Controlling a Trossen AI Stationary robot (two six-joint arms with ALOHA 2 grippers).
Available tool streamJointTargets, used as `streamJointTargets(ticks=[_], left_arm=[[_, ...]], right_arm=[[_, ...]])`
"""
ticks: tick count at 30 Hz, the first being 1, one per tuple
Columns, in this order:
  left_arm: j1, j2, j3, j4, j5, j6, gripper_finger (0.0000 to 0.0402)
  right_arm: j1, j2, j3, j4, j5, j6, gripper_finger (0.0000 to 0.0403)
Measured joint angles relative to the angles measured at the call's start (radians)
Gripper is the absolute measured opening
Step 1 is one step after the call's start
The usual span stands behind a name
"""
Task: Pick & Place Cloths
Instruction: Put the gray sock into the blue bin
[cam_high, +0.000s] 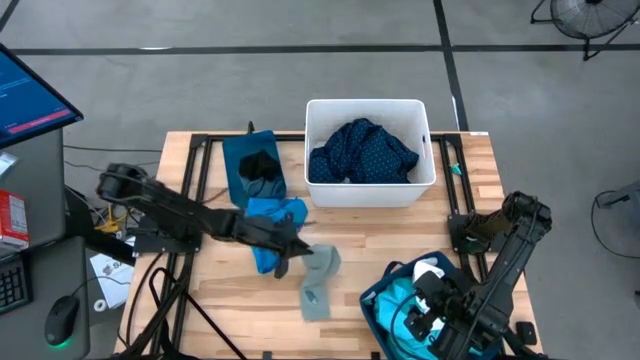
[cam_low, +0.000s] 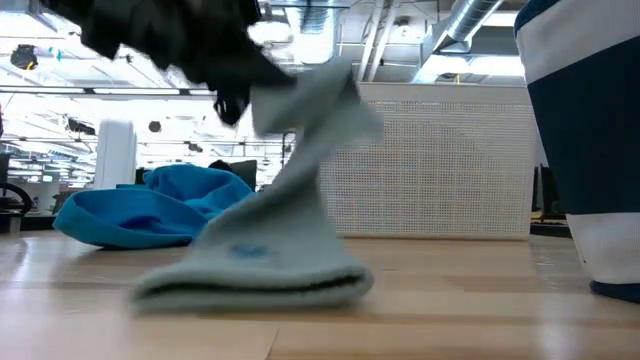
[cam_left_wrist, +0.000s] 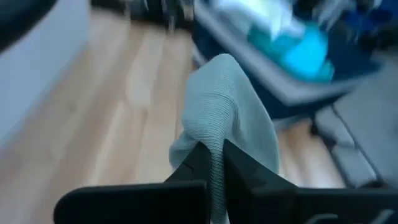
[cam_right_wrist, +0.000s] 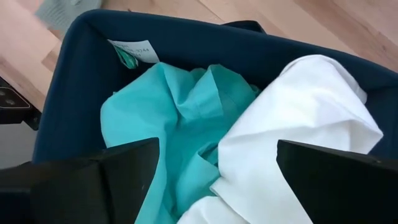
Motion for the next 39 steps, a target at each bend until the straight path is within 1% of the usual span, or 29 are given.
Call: streamJointTargets(ticks=[3,5,8,10,12,14,17,19,21,24,26,28,33,36,39], left_arm=[[0.0,-0.119,0.0,-0.006,-0.053,0.0,0.0],[0.001,-0.206,0.0,-0.014,-0.071,0.0,0.0],[0.001,-0.341,0.0,-0.06,-0.1,0.013,0.0],[0.001,-0.427,0.0,-0.101,-0.138,0.044,0.0],[0.0,-0.51,0.0,-0.138,-0.213,0.067,0.0],[0.001,-0.587,0.0,-0.185,-0.308,0.089,0.0],[0.001,-0.683,0.0,-0.284,-0.462,0.179,0.0],[0.005,-0.731,0.0,-0.366,-0.574,0.23,0.0],[0.026,-0.767,0.0,-0.441,-0.665,0.26,0.0],[0.088,-0.811,0.0,-0.553,-0.742,0.283,0.0],[0.151,-0.824,0.0,-0.62,-0.767,0.293,0.0],[0.222,-0.827,0.0,-0.673,-0.77,0.309,0.0],[0.409,-0.824,-0.03,-0.686,-0.76,0.438,0.0],[0.527,-0.817,-0.037,-0.686,-0.693,0.52,0.0],[0.645,-0.81,-0.046,-0.682,-0.602,0.575,0.0]], right_arm=[[0.0,0.0,0.0,0.0,0.0,0.0,0.0317],[0.0,0.0,0.0,-0.001,0.001,-0.002,0.0317],[-0.007,0.0,0.0,-0.018,0.009,-0.007,0.0317],[-0.011,0.0,0.0,-0.021,0.029,-0.002,0.0317],[-0.017,0.0,0.0,-0.014,0.049,0.0,0.0317],[-0.025,0.0,0.0,-0.003,0.049,0.0,0.0317],[-0.034,0.0,0.0,0.012,0.049,-0.002,0.0317],[-0.039,0.0,0.0,0.012,0.049,-0.002,0.0317],[-0.046,0.0,0.0,0.012,0.049,-0.002,0.0317],[-0.057,0.0,0.0,0.012,0.047,-0.008,0.0317],[-0.065,0.0,0.0,0.012,0.046,-0.008,0.0317],[-0.074,0.0,0.0,0.012,0.046,-0.009,0.0317],[-0.101,0.0,0.0,0.012,0.046,-0.035,0.0317],[-0.123,0.0,0.0,0.012,0.047,-0.053,0.0317],[-0.149,0.0,0.0,0.013,0.05,-0.067,0.0317]])
